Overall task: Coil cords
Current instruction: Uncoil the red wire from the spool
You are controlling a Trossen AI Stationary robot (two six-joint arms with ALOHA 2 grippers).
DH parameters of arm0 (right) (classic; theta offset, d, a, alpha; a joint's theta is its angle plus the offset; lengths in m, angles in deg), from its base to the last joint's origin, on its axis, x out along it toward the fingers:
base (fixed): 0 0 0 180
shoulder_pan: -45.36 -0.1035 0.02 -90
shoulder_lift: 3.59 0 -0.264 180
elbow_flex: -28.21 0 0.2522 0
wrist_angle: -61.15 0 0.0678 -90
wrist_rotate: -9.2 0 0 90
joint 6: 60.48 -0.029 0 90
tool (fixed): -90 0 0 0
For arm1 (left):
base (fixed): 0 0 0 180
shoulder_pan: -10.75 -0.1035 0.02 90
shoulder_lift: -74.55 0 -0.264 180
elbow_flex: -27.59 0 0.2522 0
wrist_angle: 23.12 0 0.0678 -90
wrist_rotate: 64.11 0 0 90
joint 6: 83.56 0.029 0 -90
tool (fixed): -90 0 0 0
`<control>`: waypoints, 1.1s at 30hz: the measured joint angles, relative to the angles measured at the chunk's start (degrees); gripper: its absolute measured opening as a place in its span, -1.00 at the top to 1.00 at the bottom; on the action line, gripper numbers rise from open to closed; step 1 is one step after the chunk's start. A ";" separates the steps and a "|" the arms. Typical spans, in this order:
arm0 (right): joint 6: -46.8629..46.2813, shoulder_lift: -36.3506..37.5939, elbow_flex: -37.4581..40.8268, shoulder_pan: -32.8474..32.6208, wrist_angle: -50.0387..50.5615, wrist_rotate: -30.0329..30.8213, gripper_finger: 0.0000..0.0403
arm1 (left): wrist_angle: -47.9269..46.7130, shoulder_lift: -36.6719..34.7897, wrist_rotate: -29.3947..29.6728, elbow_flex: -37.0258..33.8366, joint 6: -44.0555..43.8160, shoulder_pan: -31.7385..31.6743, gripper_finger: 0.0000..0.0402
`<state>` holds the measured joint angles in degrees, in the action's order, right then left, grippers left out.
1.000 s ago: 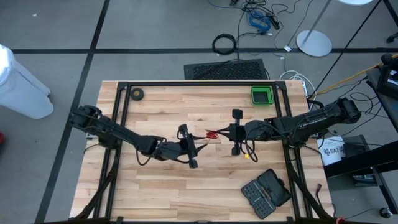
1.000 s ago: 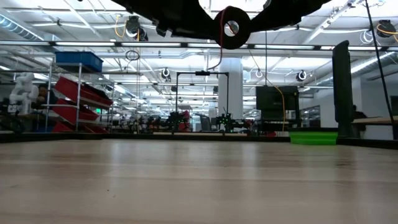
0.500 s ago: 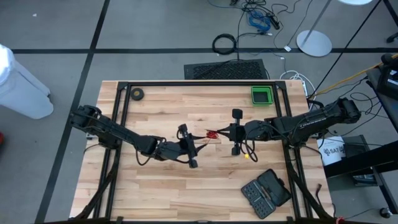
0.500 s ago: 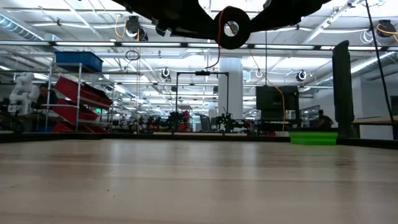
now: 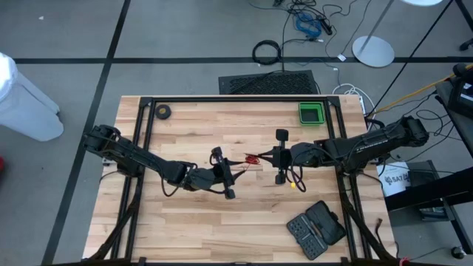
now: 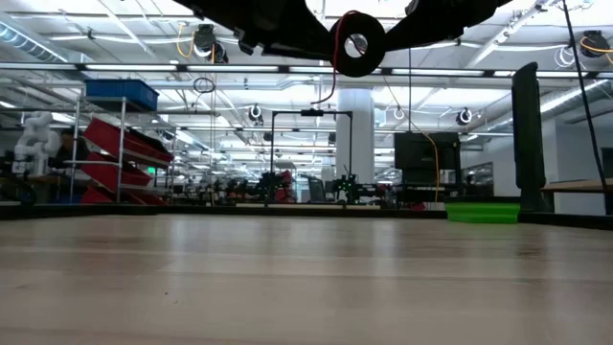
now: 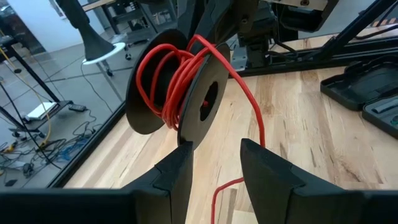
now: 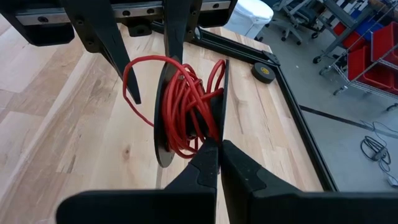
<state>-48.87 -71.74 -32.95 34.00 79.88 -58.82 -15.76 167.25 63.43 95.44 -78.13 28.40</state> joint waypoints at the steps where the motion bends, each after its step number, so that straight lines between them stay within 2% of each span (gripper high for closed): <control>1: 0.00 0.01 0.00 0.00 0.02 0.01 1.00 | 0.00 -0.02 0.00 0.01 0.00 0.00 0.29; 19: 1.05 0.00 0.00 0.00 0.55 0.13 1.00 | -0.02 -0.04 0.33 0.02 0.00 0.11 0.29; 33: 1.05 0.00 0.00 -0.02 0.57 0.07 1.00 | -0.81 -2.99 2.36 0.13 1.53 1.97 0.29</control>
<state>-47.82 -71.75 -32.95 33.98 80.45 -58.75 -16.57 164.26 65.79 95.57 -76.60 30.37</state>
